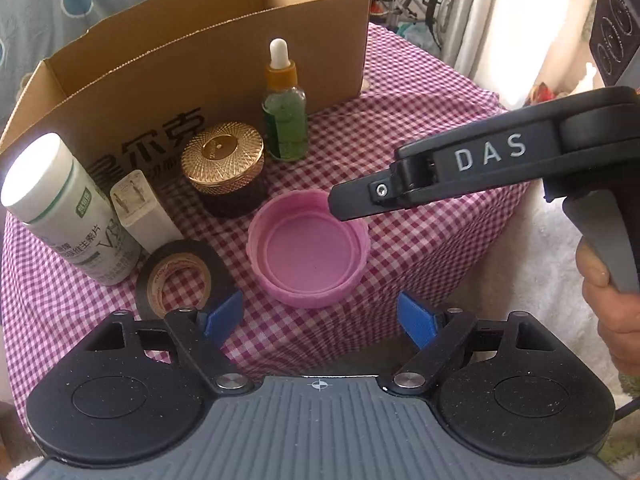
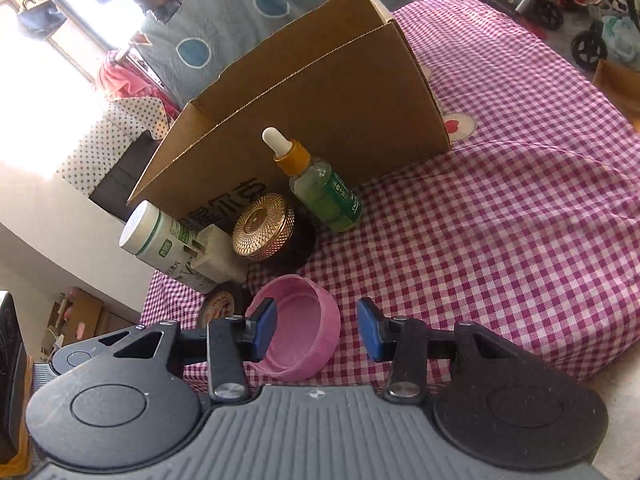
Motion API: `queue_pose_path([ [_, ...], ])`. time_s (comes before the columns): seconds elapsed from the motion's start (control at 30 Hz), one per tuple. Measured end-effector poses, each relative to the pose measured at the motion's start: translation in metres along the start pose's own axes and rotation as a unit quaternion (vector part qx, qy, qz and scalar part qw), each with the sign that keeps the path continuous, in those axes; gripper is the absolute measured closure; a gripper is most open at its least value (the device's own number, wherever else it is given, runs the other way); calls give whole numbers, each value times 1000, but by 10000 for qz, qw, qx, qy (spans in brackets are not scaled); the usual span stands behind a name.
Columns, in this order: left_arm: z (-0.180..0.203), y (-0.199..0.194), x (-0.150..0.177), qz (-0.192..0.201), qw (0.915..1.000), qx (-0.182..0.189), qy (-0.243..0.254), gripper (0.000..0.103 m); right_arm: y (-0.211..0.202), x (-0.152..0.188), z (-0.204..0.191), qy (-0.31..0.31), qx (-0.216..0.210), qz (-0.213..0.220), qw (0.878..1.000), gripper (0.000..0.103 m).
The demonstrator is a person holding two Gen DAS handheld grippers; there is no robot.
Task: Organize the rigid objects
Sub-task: 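Move the right tool to the pink plastic lid and close on its rim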
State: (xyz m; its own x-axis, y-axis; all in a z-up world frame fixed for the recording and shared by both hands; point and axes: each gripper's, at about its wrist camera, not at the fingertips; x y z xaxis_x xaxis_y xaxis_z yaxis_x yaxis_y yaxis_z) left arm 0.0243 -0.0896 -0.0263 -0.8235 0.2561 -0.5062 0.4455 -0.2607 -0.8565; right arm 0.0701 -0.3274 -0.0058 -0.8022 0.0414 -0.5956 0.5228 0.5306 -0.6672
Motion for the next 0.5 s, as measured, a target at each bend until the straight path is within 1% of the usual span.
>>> queue_pose_path([
  [0.07,-1,5,-1,-57,9999,73,-92,19,5,2,-2,-104,31,-57,9999,61],
  [0.1,-2,6,-1,-61,9999,86,-128,19,8,3,-2,-132,33,-101,9999,66],
  [0.2,-6,8,-3,-29,9996,149,-244,20,16,4,1,-174,16,-169,9997,73],
  [0.3,-3,10,-8,-12,9987,343,-366,20,15,2,2,-247,28,-171,9995,75],
  [0.4,0,11,-13,25,9975,553,-435,20,11,0,6,-204,62,-147,9997,75],
  [0.5,9,15,-18,68,9978,587,-303,20,6,-2,14,-119,145,-71,9998,75],
])
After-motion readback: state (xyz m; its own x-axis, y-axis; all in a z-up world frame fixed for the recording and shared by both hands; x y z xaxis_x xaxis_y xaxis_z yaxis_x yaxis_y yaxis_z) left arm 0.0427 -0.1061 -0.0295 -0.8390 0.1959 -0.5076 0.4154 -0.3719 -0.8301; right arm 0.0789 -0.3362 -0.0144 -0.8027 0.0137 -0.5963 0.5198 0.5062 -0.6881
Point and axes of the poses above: each gripper's, at about its wrist camera, not at the fingertips, and y roughly the way its jaws point, z to its right, x to its underside, and after that the axes turned 10 degrees about -y, right-handed
